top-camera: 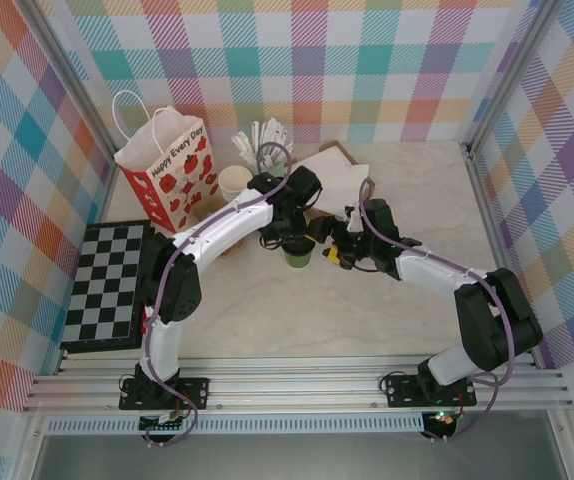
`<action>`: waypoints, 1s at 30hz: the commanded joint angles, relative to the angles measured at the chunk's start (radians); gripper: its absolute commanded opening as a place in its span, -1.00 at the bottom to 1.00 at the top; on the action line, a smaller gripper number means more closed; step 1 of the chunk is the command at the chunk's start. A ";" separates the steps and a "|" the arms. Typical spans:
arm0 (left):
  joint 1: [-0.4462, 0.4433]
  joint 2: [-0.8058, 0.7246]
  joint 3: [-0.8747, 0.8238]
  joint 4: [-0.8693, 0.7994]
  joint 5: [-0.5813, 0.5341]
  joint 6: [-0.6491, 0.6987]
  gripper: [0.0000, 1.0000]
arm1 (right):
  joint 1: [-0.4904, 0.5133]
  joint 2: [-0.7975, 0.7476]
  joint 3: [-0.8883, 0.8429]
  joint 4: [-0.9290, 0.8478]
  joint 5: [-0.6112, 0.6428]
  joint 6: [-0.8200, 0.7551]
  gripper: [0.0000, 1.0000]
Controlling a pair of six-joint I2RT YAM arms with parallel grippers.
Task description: Pack the takeout coffee
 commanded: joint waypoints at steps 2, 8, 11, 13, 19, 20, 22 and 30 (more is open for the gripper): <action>-0.014 0.040 0.013 -0.056 0.044 0.093 -1.00 | -0.014 0.035 0.046 -0.048 -0.035 0.011 0.99; -0.011 0.043 0.021 -0.052 0.054 0.138 -1.00 | -0.052 0.075 0.086 -0.089 -0.111 -0.064 0.96; -0.005 0.046 0.030 -0.049 0.070 0.156 -1.00 | -0.083 0.123 0.108 -0.106 -0.185 -0.113 0.93; -0.001 0.051 0.038 -0.049 0.078 0.168 -1.00 | -0.093 0.160 0.136 -0.115 -0.248 -0.142 0.91; 0.003 0.067 0.050 -0.055 0.098 0.174 -1.00 | -0.092 0.211 0.179 -0.146 -0.310 -0.184 0.88; 0.004 0.069 0.049 -0.052 0.105 0.173 -1.00 | -0.090 0.222 0.183 -0.154 -0.315 -0.189 0.87; 0.007 0.071 0.050 -0.048 0.116 0.173 -1.00 | -0.089 0.238 0.181 -0.168 -0.304 -0.189 0.84; 0.038 0.021 0.029 0.017 0.196 0.179 -0.91 | -0.090 0.244 0.158 -0.202 -0.253 -0.207 0.71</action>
